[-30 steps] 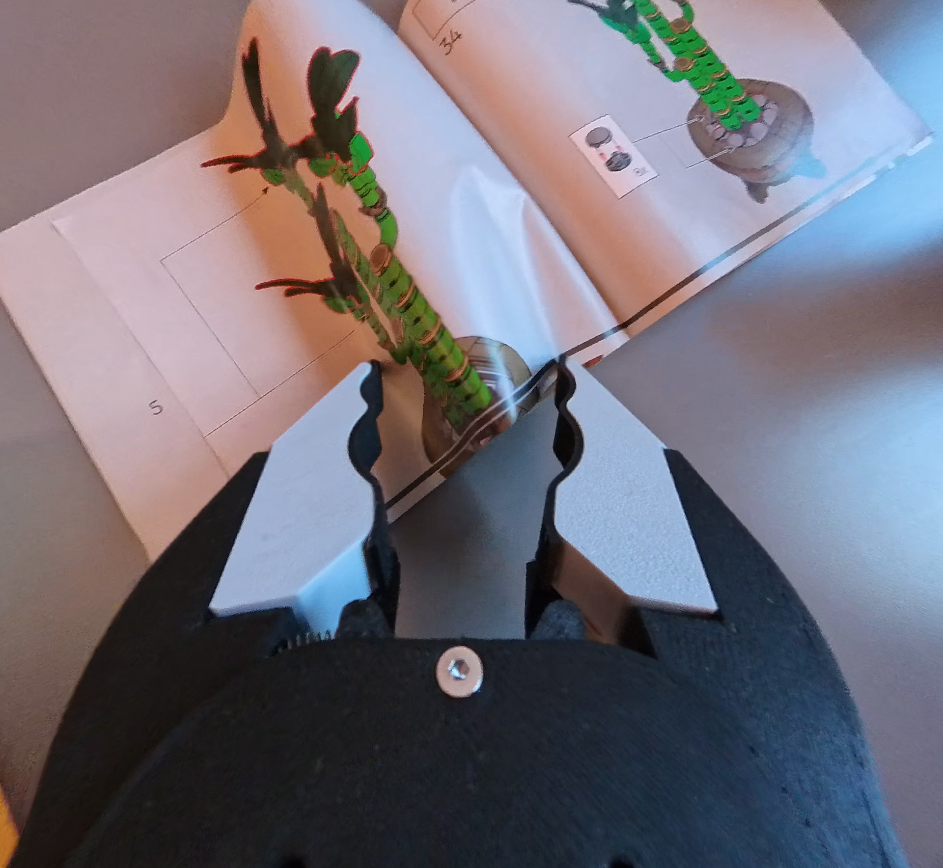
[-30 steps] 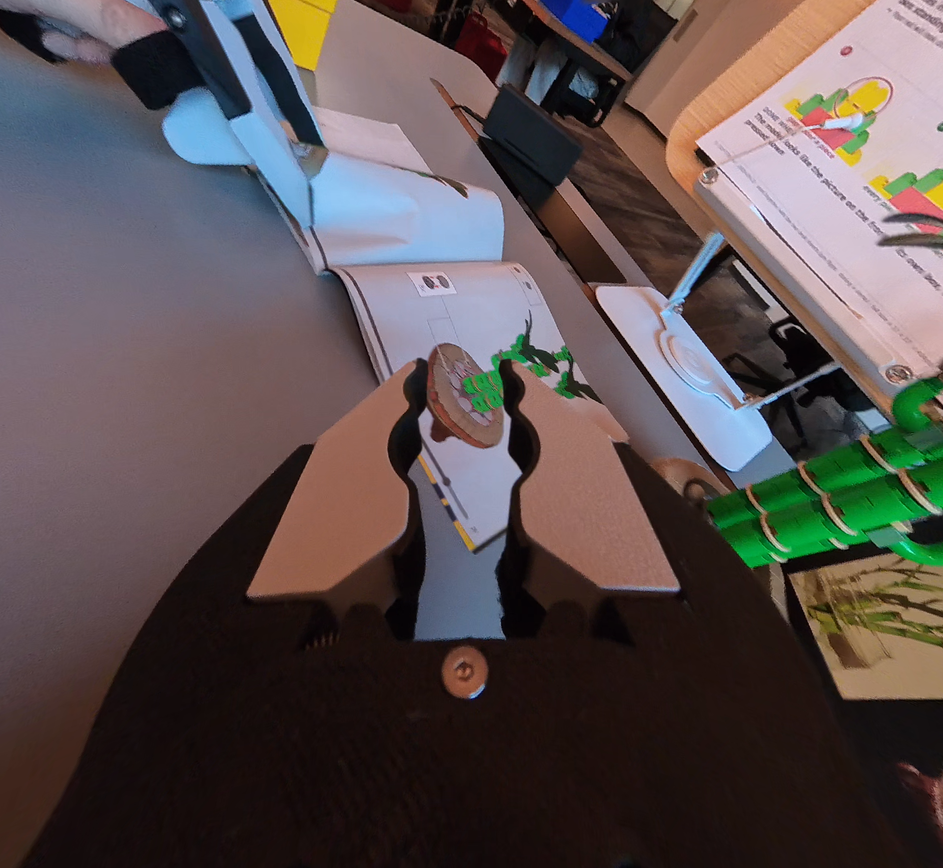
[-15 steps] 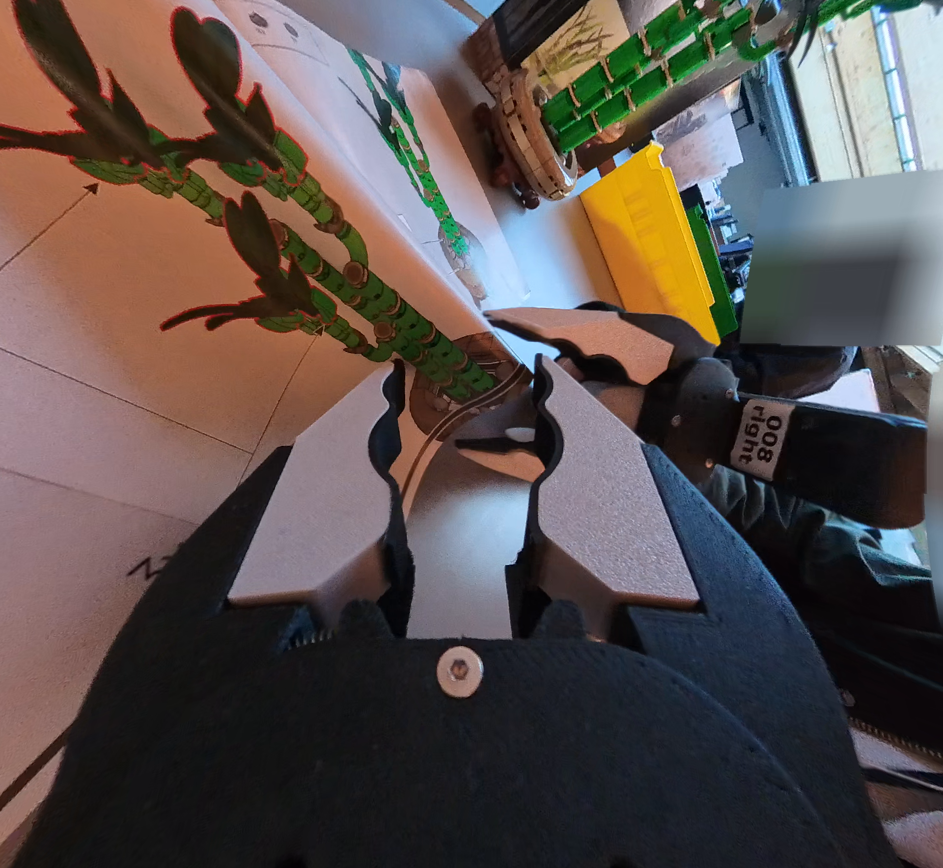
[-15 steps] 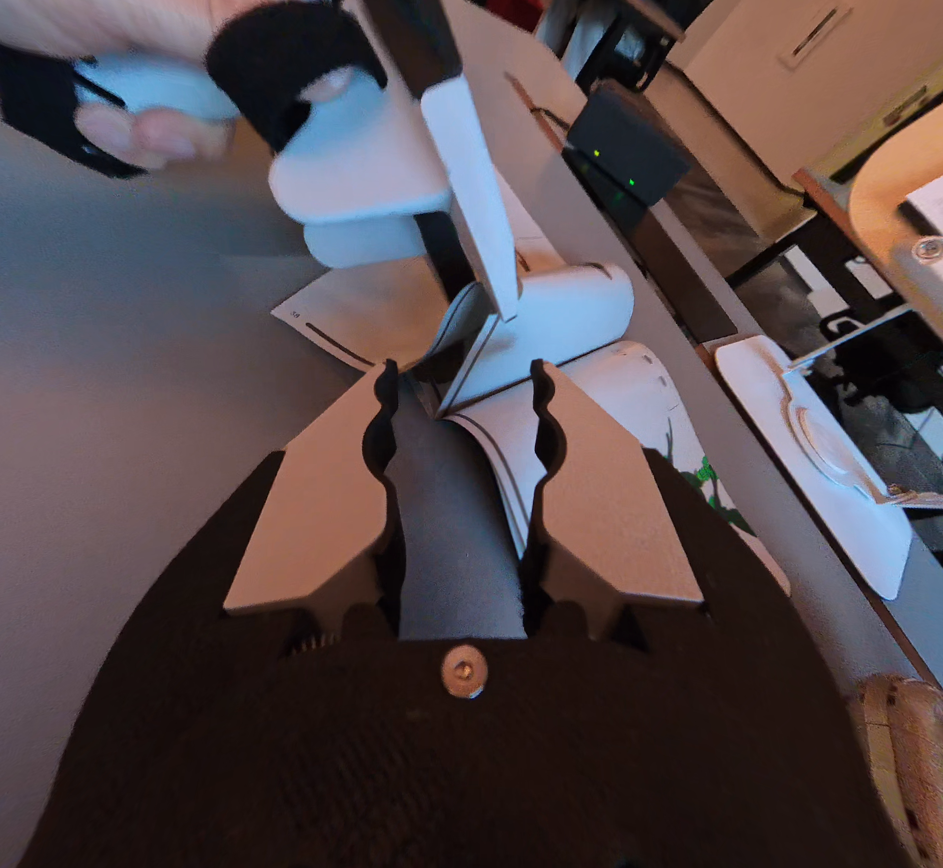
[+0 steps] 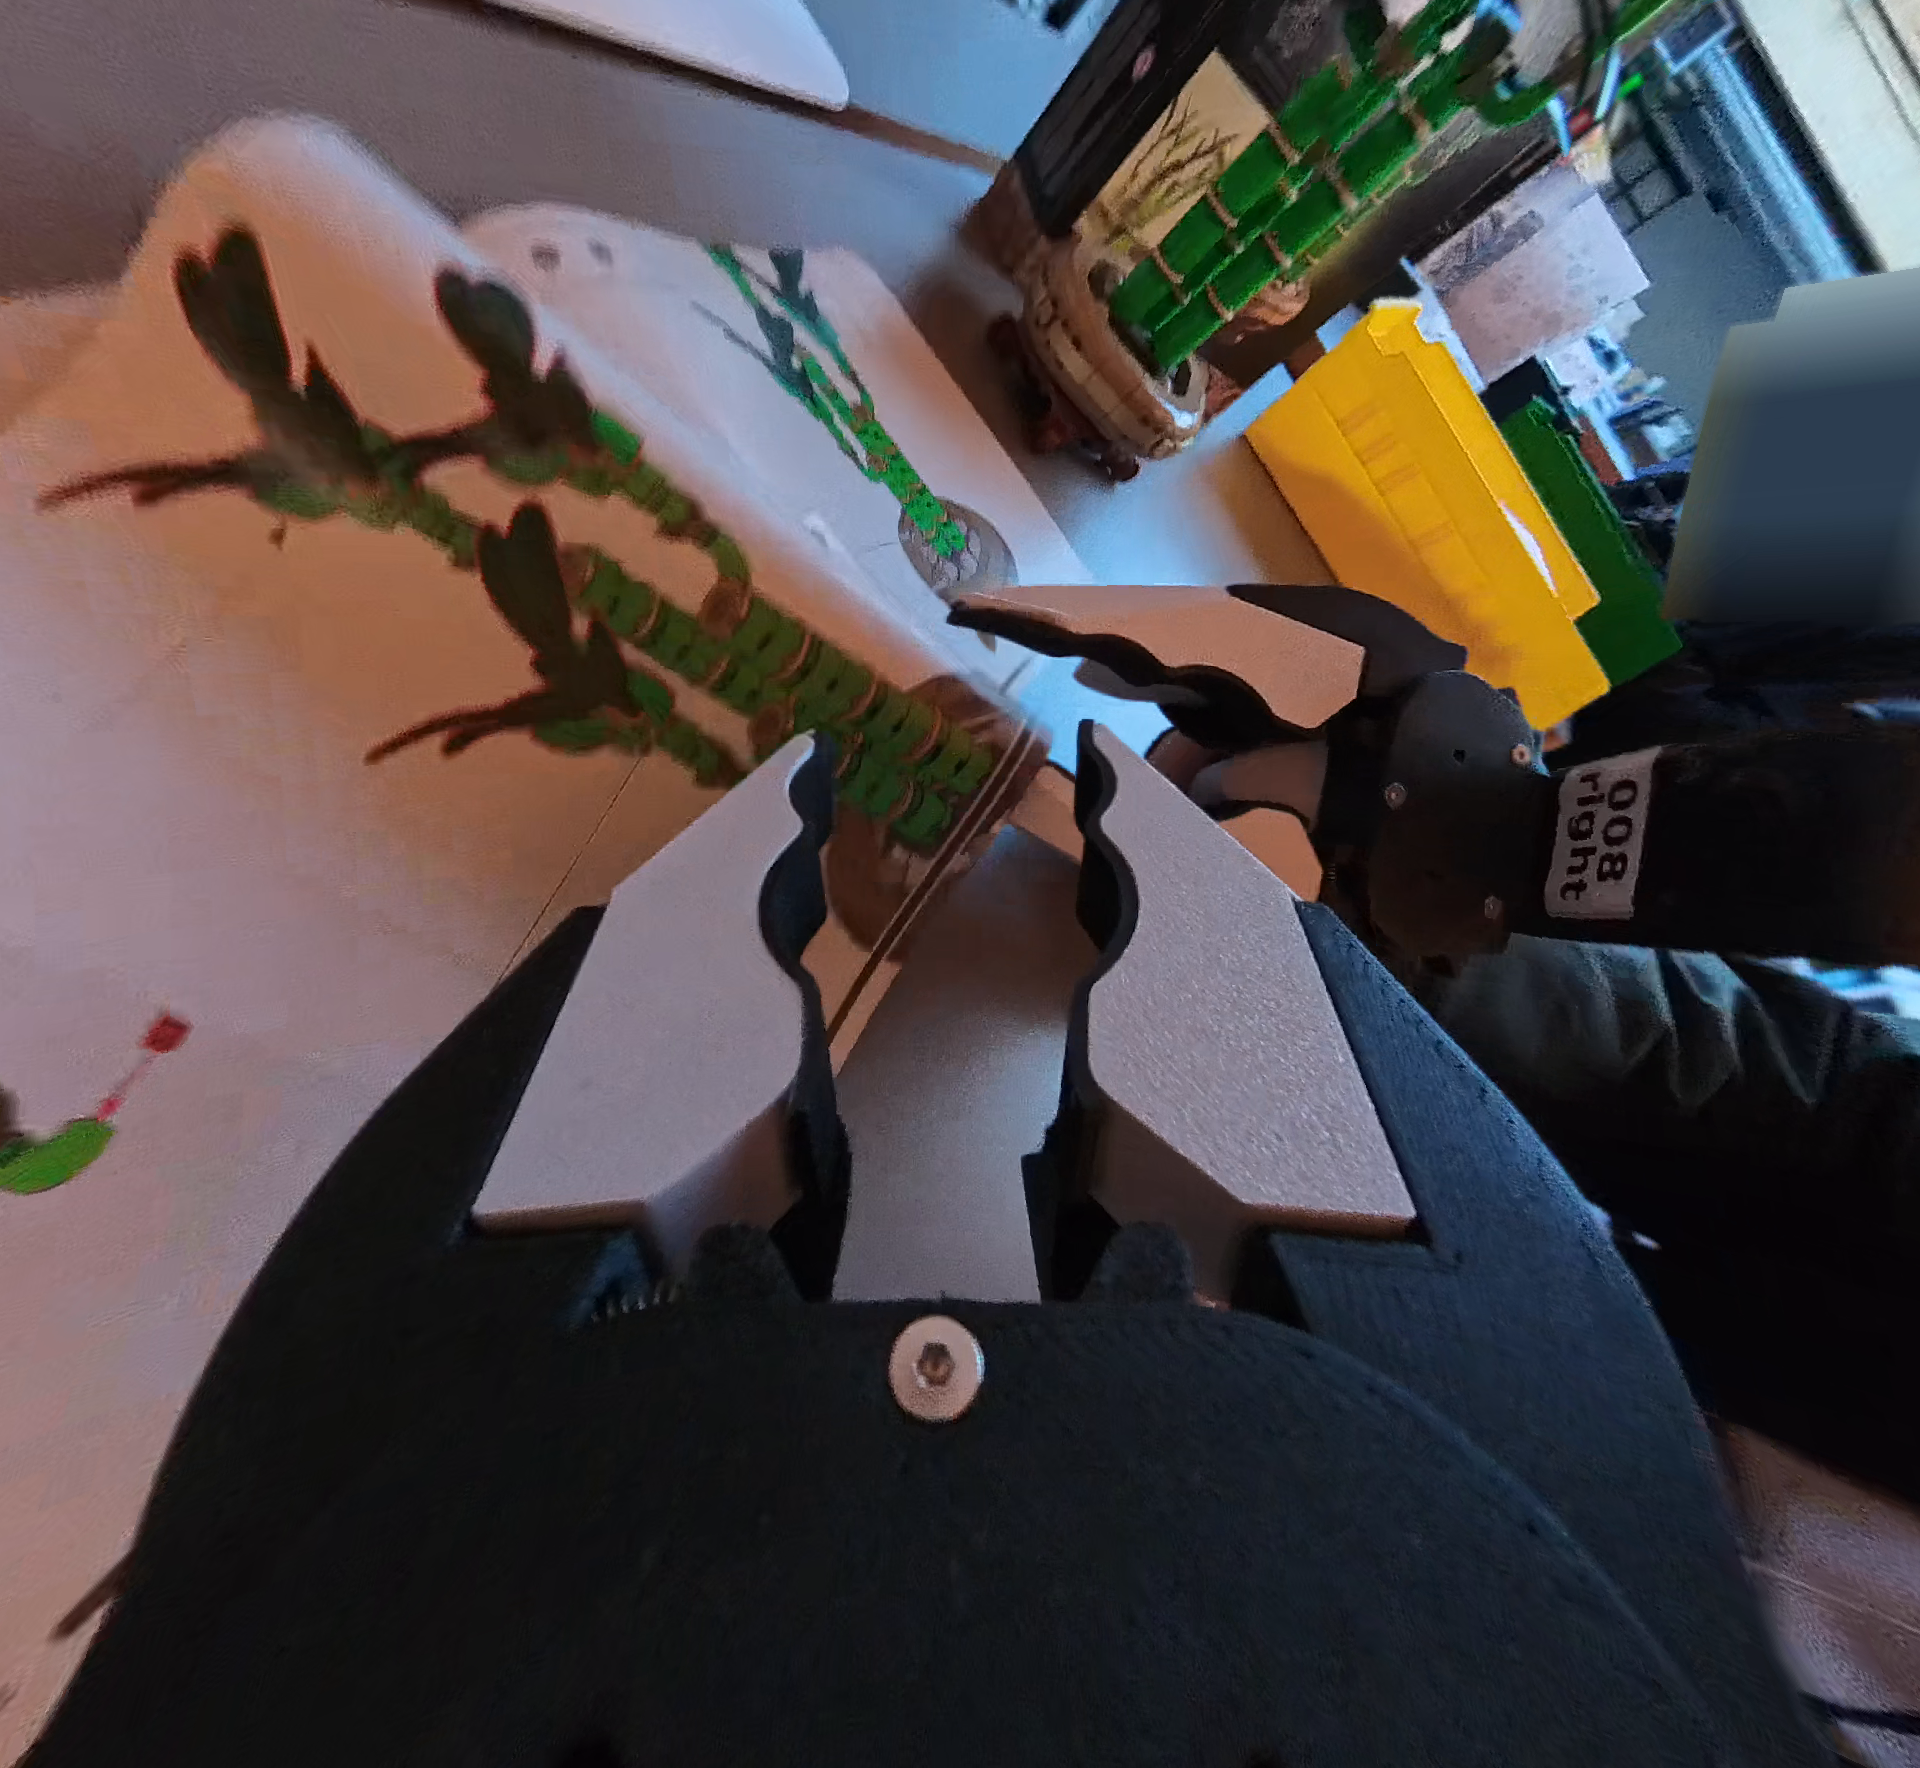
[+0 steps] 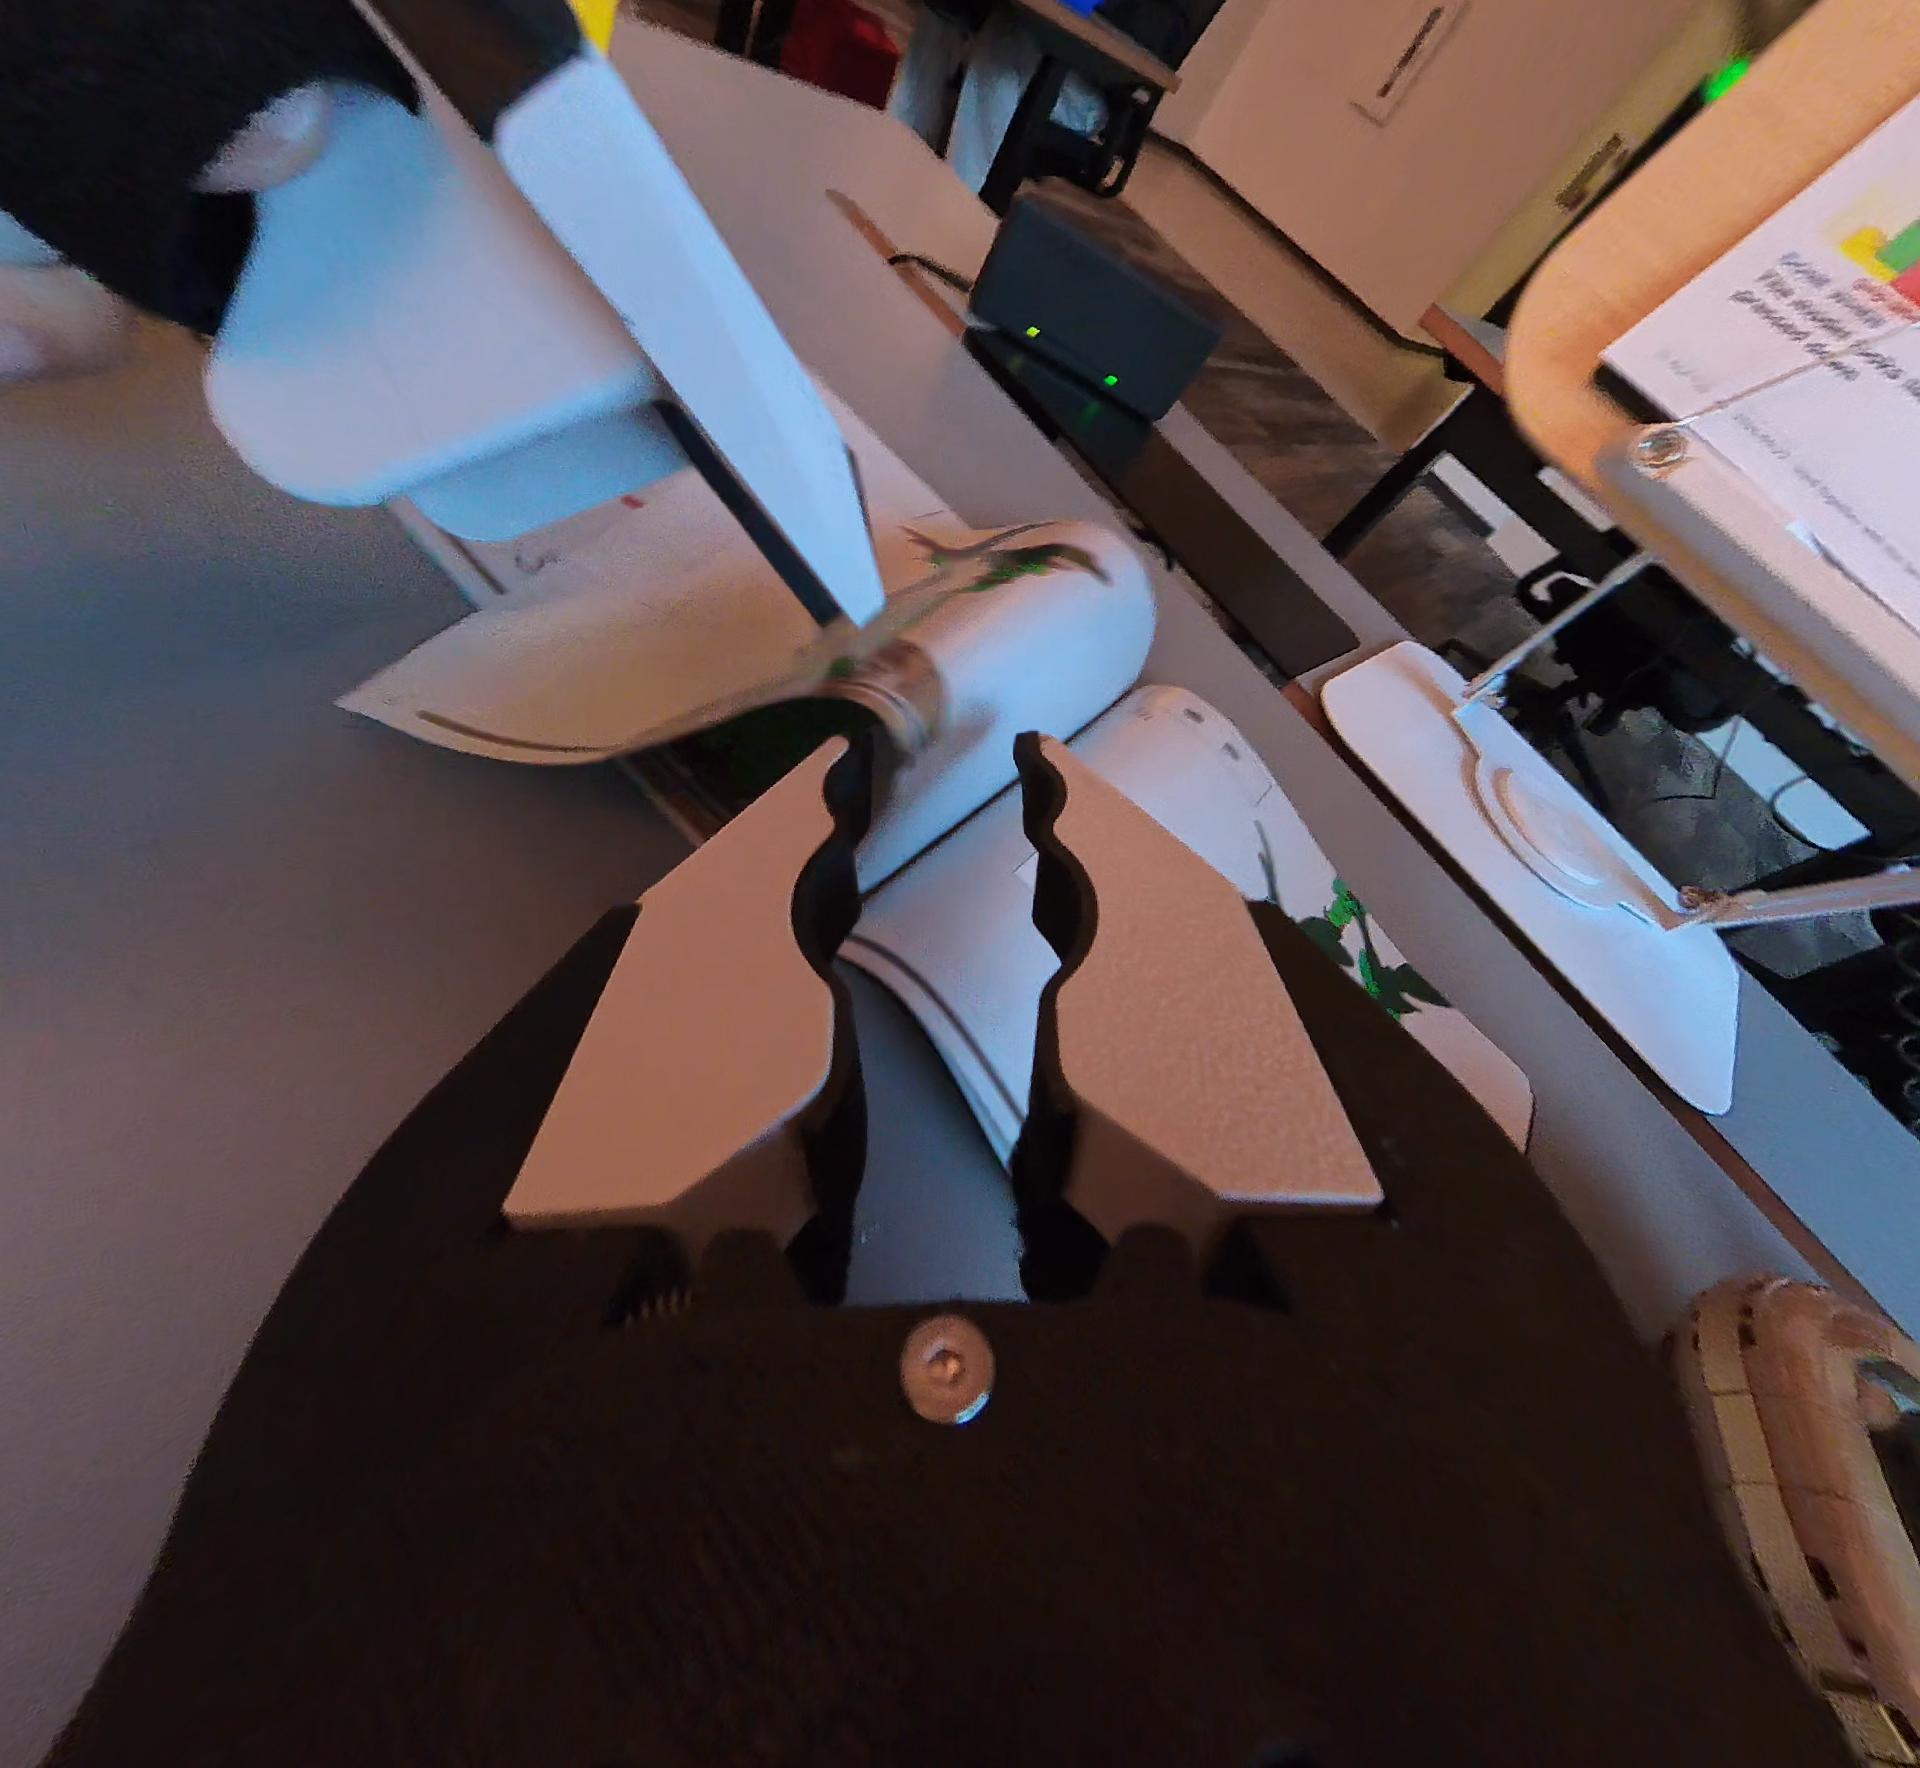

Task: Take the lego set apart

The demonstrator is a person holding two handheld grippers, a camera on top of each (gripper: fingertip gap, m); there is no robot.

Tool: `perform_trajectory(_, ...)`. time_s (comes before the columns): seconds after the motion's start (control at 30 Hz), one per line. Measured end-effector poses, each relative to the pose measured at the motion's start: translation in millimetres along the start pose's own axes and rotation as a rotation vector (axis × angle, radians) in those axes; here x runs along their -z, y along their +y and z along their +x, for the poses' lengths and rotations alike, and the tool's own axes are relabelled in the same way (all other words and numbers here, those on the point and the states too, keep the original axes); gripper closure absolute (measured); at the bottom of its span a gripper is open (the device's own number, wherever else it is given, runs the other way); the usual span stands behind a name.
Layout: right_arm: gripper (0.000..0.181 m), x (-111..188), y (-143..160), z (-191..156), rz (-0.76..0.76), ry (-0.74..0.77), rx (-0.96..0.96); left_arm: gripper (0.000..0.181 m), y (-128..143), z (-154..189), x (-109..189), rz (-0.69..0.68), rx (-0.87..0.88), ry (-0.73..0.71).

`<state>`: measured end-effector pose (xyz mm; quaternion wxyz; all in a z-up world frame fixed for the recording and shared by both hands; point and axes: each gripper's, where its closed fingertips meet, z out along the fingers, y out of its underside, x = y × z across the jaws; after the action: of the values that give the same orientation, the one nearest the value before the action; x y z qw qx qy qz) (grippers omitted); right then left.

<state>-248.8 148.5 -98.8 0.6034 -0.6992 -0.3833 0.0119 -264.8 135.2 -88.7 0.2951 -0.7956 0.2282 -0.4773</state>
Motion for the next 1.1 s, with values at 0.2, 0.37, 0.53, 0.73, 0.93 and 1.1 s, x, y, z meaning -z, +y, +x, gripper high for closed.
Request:
perform_trajectory(0.2,0.153,15,-11,30,0.087,0.123,-0.074,0.125,-17,-3,27,0.114,-0.203,-0.181)
perform_trajectory(0.37,0.153,27,-6,51,0.082,0.195,-0.079,0.118,-37,6,57,0.245,-0.372,-0.324)
perform_trajectory(0.53,0.153,48,2,79,0.062,0.285,-0.087,0.125,-30,8,54,0.224,-0.349,-0.299)
perform_trajectory(0.73,0.156,58,6,92,0.070,0.258,-0.134,0.125,-20,1,44,0.150,-0.338,-0.306)
perform_trajectory(0.93,0.176,49,37,98,-0.054,0.237,-0.178,0.141,-4,-10,31,0.050,-0.330,-0.331)
perform_trajectory(1.1,0.181,44,59,96,-0.140,0.183,-0.250,0.130,9,-24,18,-0.048,-0.395,-0.416)
